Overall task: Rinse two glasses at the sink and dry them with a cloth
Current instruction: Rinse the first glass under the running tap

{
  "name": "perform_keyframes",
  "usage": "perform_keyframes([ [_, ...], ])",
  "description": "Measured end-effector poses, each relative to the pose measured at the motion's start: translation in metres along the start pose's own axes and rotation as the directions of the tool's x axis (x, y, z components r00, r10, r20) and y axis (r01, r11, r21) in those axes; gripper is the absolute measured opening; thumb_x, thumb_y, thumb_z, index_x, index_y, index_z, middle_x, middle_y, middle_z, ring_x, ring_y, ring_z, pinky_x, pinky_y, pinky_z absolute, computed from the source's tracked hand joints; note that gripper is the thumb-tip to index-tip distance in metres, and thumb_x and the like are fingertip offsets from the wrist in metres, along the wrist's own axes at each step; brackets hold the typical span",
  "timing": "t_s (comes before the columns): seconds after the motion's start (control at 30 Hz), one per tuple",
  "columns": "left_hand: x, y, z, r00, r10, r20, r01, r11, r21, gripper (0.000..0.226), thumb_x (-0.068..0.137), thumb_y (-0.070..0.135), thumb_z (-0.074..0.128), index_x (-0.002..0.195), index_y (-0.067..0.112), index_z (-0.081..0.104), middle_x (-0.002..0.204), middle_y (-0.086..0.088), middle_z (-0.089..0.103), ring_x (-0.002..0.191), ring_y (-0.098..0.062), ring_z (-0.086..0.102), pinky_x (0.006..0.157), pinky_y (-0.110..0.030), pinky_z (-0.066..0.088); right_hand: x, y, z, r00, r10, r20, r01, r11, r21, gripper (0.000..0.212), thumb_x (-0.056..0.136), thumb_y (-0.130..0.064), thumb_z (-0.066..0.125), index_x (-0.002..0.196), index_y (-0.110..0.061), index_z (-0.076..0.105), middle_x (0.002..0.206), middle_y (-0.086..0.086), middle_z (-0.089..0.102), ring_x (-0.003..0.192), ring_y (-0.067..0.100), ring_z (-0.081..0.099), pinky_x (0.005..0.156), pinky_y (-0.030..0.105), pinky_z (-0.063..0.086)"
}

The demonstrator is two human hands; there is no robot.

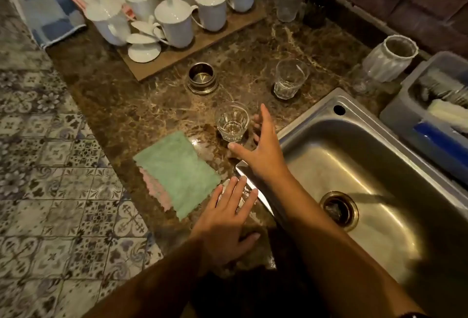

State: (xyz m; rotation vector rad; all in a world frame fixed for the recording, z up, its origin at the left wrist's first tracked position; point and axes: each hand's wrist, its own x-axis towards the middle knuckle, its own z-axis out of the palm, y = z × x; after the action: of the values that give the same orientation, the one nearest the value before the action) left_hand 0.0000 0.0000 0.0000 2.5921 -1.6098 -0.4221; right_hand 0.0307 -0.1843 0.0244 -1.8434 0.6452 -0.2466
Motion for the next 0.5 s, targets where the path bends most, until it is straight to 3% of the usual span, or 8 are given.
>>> perform_keyframes([
  [0.13,0.003,0.0,0.0,0.999,0.018,-0.026,-0.017,1.0,0.016,0.091,0.08,0.065,0.052,0.155,0.018,0.035,0.162,-0.021,0.031,0.151,-0.037,0.028,0.119,-0.055,0.03,0.011,-0.006,0.013,1.0,0.013,-0.003,-0.013,0.999,0.033,0.11,0.065,-0.051,0.082,0.152,-0.037,0.016,0.156,-0.002,0.034,0.141,0.015,0.038,0.115,0.048,0.038],
  [0.33,0.006,-0.008,0.013,0.998,0.055,-0.013,-0.055,0.998,0.024,0.089,0.085,0.068,0.05,0.155,0.016,0.033,0.164,-0.021,0.024,0.152,-0.038,0.022,0.12,-0.056,0.025,0.025,-0.012,0.022,0.997,-0.014,-0.07,0.013,1.0,-0.01,0.092,0.072,-0.032,0.086,0.146,-0.026,0.032,0.145,0.0,0.049,0.13,0.016,0.049,0.111,0.039,0.041],
  [0.5,0.006,-0.01,0.018,0.998,0.059,-0.009,-0.059,0.997,0.059,0.09,0.089,0.075,0.041,0.156,0.015,0.033,0.164,-0.021,0.027,0.15,-0.039,0.029,0.119,-0.056,0.026,0.022,-0.014,0.018,0.994,0.046,-0.095,-0.048,0.999,-0.013,0.086,0.064,-0.044,0.085,0.133,-0.033,0.036,0.13,-0.003,0.058,0.118,0.017,0.056,0.102,0.043,0.048],
])
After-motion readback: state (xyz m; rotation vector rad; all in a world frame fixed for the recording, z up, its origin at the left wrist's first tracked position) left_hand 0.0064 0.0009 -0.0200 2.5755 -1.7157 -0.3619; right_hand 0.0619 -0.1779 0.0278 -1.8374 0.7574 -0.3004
